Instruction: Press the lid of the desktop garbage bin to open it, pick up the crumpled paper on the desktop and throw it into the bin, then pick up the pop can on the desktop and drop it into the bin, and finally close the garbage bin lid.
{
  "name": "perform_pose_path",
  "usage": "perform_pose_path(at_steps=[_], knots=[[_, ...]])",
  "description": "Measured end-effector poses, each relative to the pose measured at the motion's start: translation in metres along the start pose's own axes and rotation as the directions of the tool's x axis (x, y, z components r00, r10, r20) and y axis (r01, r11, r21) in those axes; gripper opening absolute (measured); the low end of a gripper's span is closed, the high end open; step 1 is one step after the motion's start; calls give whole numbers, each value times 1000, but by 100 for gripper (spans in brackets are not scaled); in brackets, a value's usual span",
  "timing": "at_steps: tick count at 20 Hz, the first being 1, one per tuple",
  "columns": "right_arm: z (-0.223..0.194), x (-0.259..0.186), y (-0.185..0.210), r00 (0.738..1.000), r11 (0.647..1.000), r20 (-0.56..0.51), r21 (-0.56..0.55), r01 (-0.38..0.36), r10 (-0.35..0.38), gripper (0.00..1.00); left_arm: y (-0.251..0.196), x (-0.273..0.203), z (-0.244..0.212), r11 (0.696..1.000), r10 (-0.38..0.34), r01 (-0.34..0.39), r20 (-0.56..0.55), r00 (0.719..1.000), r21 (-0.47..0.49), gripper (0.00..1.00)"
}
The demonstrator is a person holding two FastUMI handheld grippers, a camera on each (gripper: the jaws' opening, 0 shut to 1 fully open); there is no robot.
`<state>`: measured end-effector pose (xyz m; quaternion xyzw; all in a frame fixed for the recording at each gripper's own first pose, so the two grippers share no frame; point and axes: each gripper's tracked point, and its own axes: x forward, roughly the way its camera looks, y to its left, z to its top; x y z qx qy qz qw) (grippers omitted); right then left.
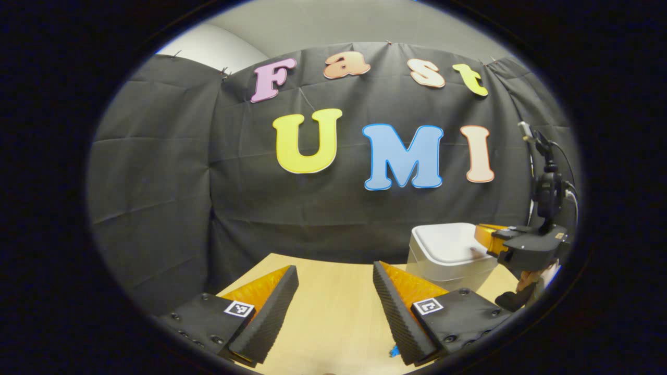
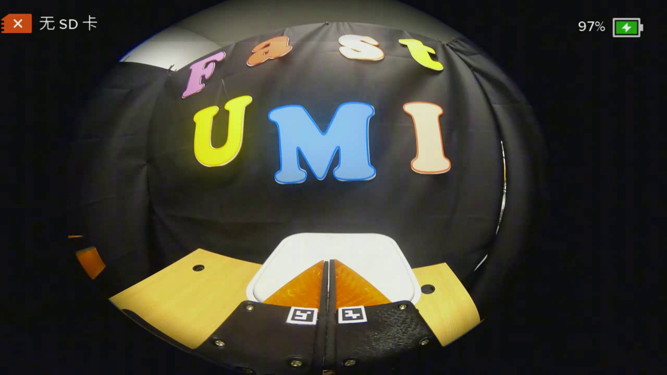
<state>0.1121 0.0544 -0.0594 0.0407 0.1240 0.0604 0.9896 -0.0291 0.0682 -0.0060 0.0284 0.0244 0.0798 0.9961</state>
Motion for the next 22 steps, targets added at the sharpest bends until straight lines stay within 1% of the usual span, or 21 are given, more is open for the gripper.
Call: perform_pose_path(at_steps=[4,7,12,17,20,22], knots=[[-21,1,-2,998,1000,-57,9,5,-4,1,4,-3,-5,1000,3,-4,-14,1000,-18,95],[-20,-3,-4,999,1000,-47,12,4,-3,0,5,-6,-7,1000,2,-2,-19,1000,-24,95],[-22,4,-3,999,999,-32,-38,21,-22,1,6,-8,-9,999,-3,2,-29,1000,-33,95],[-26,5,0,1000,1000,-11,-6,24,-24,1,7,-12,-11,999,-6,5,-36,999,-37,95],[-29,7,-1,1000,1000,-28,5,12,-12,1,6,-11,-10,999,-13,12,-35,999,-35,95],[-30,8,0,999,1000,-44,-15,5,-6,1,4,-12,-7,999,-19,18,-32,999,-31,95]])
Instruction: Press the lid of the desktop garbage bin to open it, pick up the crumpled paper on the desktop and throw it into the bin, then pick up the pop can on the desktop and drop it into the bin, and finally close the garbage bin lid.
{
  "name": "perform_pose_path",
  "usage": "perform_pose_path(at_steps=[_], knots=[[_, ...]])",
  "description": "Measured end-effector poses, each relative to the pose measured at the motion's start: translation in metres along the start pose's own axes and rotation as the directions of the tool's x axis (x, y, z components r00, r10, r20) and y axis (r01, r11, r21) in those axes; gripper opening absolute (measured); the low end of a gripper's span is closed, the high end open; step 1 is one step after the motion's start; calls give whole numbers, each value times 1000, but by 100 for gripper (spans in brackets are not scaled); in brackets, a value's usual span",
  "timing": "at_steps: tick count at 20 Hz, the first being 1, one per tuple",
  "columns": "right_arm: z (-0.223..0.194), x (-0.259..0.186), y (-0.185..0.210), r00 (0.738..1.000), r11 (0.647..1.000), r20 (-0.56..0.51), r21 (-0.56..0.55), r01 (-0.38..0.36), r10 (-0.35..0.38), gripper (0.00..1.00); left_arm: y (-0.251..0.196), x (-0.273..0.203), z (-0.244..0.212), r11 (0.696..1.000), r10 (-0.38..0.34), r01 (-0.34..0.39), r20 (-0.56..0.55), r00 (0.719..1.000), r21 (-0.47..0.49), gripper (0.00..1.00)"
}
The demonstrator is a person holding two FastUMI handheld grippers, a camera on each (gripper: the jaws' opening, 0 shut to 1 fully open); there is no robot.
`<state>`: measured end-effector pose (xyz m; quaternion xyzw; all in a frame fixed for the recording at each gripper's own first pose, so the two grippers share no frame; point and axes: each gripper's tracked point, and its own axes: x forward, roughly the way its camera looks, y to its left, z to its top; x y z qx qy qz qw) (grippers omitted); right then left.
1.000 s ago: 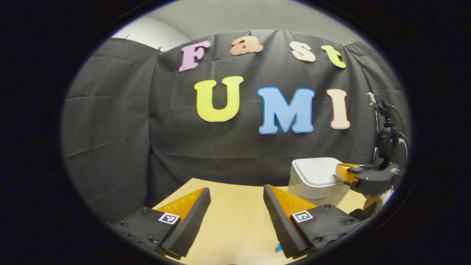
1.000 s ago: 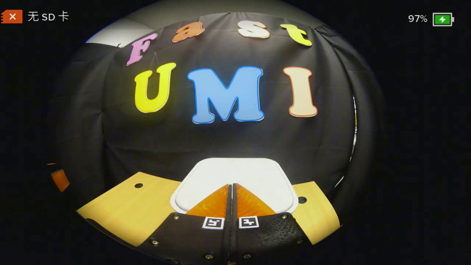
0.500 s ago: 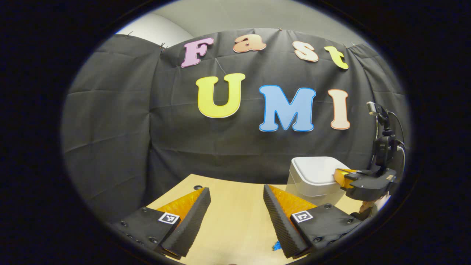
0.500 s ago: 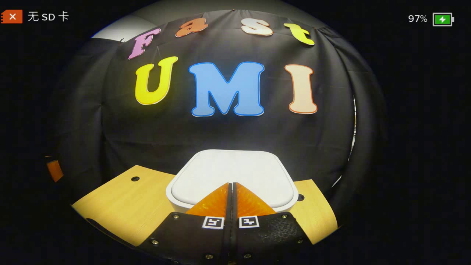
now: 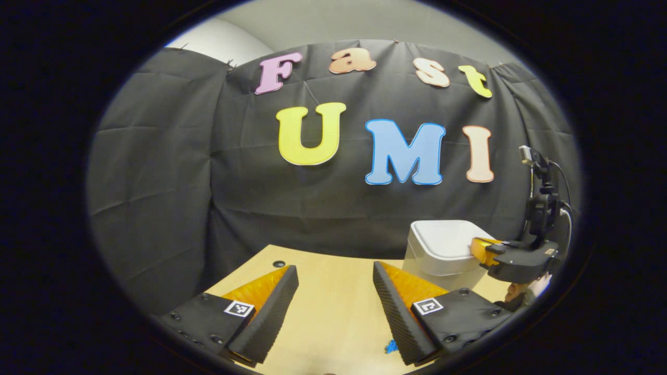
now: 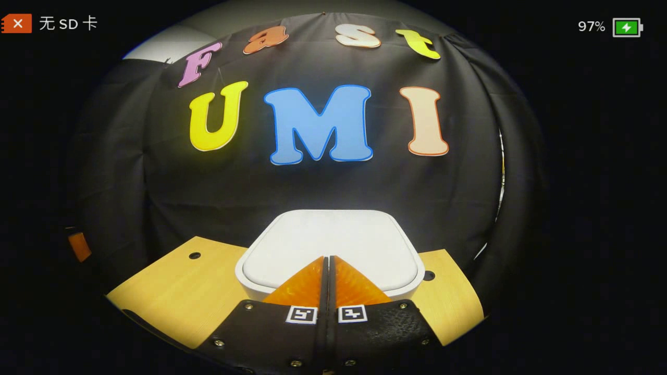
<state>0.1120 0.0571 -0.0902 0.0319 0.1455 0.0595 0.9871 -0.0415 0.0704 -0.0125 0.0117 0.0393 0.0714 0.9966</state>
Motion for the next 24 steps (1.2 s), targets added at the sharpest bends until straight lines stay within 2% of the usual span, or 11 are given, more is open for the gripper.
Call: perform_pose_path(at_steps=[3,8,13,15,18,21,24], knots=[[0,0,-2,1000,1000,-7,-29,8,-8,1,-5,-2,3,1000,-12,12,6,1000,4,95],[-4,2,-1,999,999,-41,43,-5,6,1,-11,-8,4,999,-33,33,13,999,-8,95],[-5,3,-2,997,999,-75,48,-1,5,1,-14,-16,9,999,-51,51,29,998,-7,95],[-6,4,-2,994,996,-108,84,-13,23,1,-16,-17,10,998,-59,59,29,998,-11,95],[-8,4,-3,990,997,-138,73,-26,36,1,-23,-18,8,997,-80,81,26,996,-21,95],[-3,5,-3,994,998,-104,47,-32,36,1,-30,-20,8,995,-96,96,30,995,-18,95],[4,7,-4,994,996,-100,88,-28,37,0,-38,-19,5,993,-115,115,17,993,-17,95]])
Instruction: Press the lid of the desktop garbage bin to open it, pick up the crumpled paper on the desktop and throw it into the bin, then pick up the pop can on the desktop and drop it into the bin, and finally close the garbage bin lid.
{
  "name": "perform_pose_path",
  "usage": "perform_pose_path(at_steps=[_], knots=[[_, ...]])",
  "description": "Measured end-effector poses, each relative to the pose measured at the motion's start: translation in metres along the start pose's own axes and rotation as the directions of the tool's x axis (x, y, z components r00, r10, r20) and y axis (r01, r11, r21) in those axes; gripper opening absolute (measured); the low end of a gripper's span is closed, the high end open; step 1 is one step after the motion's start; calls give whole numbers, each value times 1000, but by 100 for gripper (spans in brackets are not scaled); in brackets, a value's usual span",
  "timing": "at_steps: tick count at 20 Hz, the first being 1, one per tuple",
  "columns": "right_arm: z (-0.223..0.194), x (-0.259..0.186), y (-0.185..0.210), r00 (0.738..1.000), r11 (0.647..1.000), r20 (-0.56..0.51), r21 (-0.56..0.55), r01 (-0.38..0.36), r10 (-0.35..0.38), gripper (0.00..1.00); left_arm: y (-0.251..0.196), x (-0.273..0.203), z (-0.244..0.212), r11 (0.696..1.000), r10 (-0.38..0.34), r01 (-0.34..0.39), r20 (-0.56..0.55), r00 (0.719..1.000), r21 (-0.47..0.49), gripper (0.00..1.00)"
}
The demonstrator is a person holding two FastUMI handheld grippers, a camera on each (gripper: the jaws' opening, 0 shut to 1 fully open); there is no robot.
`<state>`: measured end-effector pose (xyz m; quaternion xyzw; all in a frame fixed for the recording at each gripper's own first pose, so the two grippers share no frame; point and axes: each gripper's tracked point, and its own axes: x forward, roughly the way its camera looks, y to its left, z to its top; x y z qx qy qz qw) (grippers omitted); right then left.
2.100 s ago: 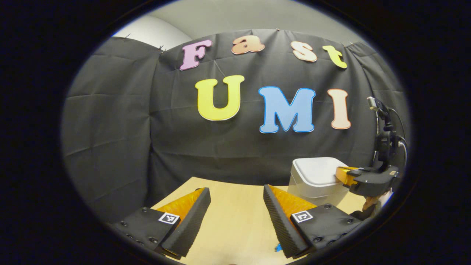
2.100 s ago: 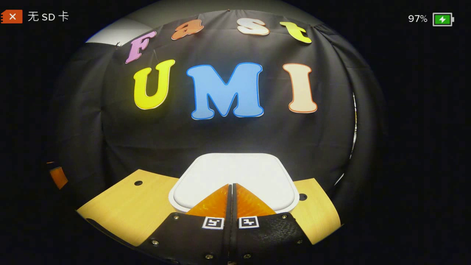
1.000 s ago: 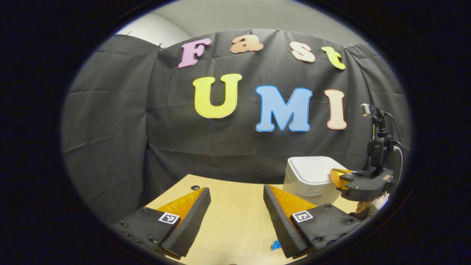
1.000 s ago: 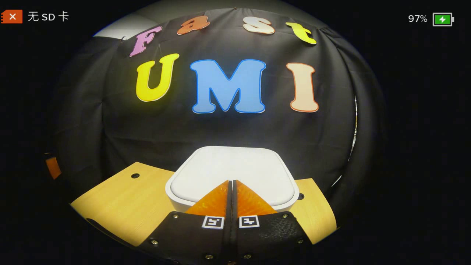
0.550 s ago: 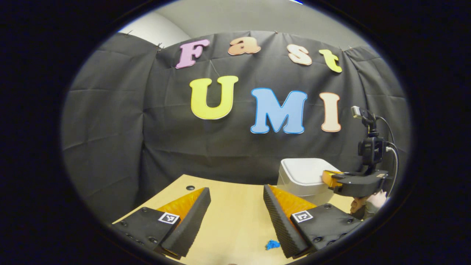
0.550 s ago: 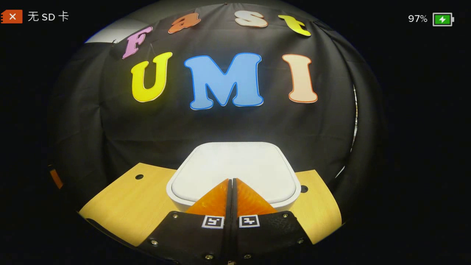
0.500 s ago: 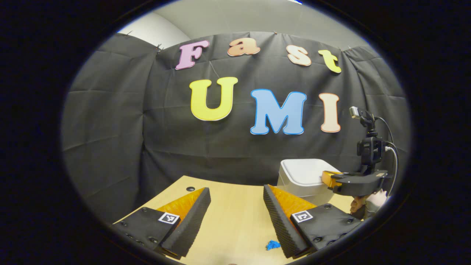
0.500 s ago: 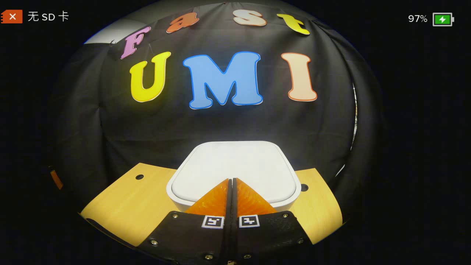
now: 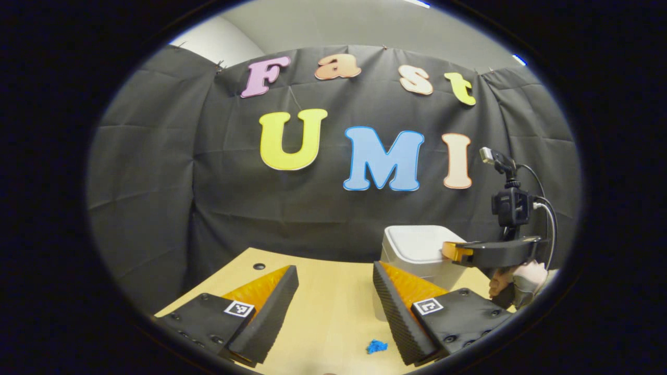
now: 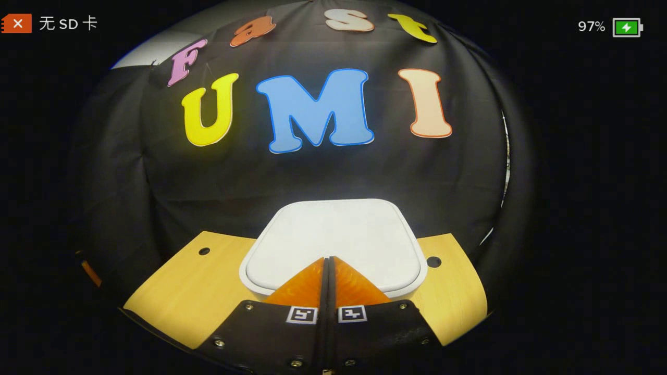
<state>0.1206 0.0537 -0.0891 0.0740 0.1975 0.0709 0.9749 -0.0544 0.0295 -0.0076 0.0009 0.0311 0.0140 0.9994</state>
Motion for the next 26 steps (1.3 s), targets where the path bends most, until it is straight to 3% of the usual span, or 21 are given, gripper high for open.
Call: perform_pose_path(at_steps=[4,26], knots=[[2,-6,1,1000,999,4,47,-22,22,1,-9,4,1,1000,-21,21,-1,1000,11,95],[25,-71,-2,991,999,129,23,-22,19,1,-50,26,-25,992,-124,125,-64,990,8,95]])
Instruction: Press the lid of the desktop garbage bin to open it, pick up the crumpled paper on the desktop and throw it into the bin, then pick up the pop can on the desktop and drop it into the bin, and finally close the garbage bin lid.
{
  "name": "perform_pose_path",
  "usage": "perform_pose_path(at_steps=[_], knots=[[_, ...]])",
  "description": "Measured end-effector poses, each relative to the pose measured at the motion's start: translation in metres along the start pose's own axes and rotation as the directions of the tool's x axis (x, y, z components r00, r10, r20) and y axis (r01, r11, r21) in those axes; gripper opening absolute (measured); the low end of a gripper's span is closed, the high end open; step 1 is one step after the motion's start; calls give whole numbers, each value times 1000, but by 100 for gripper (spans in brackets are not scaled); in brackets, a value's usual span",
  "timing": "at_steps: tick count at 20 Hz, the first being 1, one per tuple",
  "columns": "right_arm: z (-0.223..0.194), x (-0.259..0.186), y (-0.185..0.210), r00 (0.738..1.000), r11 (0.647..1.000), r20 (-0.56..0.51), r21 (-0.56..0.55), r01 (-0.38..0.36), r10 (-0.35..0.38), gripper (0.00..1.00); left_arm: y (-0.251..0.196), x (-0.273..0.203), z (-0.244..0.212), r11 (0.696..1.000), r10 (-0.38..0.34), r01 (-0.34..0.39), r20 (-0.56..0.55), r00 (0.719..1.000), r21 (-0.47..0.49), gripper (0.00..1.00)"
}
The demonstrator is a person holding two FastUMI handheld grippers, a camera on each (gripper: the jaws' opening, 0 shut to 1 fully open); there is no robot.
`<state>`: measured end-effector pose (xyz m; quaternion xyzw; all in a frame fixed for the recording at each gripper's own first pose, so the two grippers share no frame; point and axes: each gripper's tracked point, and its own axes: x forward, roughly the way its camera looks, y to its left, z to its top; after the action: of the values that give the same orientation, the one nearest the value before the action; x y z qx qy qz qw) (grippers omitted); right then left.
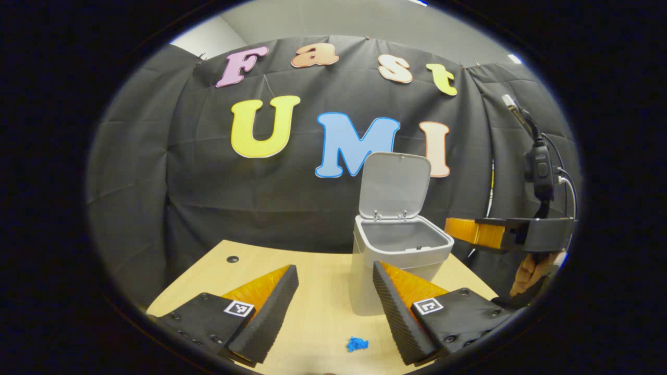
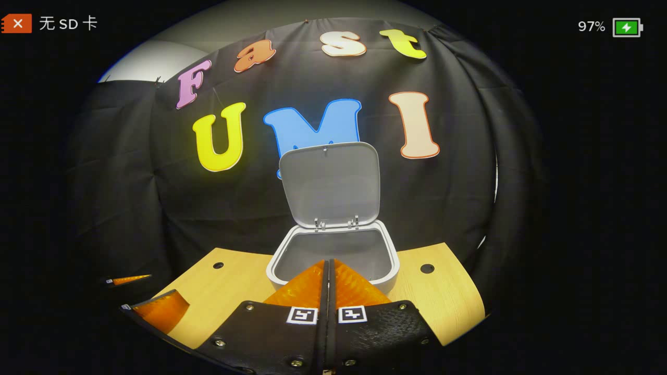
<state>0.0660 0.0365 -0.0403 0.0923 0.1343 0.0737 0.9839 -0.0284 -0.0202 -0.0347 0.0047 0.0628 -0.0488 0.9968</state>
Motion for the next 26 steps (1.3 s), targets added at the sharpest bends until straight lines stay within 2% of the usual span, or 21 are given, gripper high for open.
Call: perform_pose_path(at_steps=[7,12,17,19,21,26], knots=[[10,-12,-5,1000,1000,29,15,10,-10,0,-13,17,-19,999,-38,39,-47,998,14,96],[15,-18,-7,999,1000,45,19,23,-24,1,-19,43,-61,997,-79,77,-151,985,-22,96],[14,-23,-13,998,999,38,22,39,-40,0,-29,62,-124,991,-131,115,-294,947,-70,96],[11,-24,-19,998,999,32,19,51,-52,0,-35,65,-155,988,-155,136,-357,921,-77,96],[9,-27,-24,998,998,25,22,65,-65,1,-38,66,-186,988,-155,140,-419,895,-69,96],[-2,-34,-44,993,993,0,27,114,-114,1,-45,62,-240,985,-153,171,-503,851,-11,96]])
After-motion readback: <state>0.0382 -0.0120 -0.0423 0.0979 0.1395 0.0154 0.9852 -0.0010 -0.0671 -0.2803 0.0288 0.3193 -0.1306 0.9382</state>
